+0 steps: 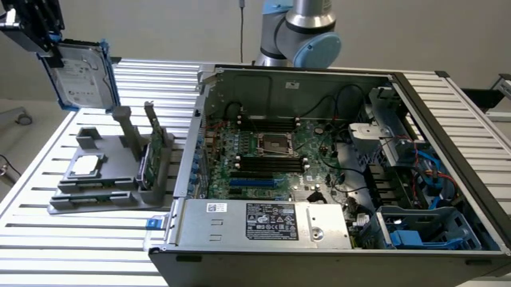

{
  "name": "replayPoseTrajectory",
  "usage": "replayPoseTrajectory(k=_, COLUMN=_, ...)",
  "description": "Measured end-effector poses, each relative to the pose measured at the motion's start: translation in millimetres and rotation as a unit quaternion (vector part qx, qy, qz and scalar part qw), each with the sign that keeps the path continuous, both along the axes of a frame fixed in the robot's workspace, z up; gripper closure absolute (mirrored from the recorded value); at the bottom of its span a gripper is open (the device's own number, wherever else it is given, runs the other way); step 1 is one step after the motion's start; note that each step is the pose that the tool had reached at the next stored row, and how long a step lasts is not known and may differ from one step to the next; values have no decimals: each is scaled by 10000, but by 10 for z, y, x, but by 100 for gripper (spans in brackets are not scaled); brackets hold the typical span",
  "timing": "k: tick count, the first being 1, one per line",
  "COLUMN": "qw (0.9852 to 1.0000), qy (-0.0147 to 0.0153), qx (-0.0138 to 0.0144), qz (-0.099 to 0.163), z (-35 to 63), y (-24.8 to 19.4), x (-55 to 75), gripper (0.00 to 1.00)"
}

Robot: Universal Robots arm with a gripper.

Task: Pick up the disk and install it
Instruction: 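Pick up the disk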

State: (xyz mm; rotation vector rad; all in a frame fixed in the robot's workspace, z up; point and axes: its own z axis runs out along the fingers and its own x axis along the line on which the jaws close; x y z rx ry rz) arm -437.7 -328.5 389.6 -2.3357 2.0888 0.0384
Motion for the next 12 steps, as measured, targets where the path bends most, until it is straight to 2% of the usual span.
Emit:
replayPoseTrajectory(k=3, qw=10000, qy=-16, qx=4, qz=1, z=47, y=-1, x=21, gripper=67)
replayPoseTrajectory(k=7, qw=10000, qy=-22, qx=20, qz=0, z=112, y=0, x=90, gripper=67)
replayPoseTrajectory(k=12, qw=10000, qy=-25, qx=61, qz=1, z=179, y=-1, x=200, gripper=67)
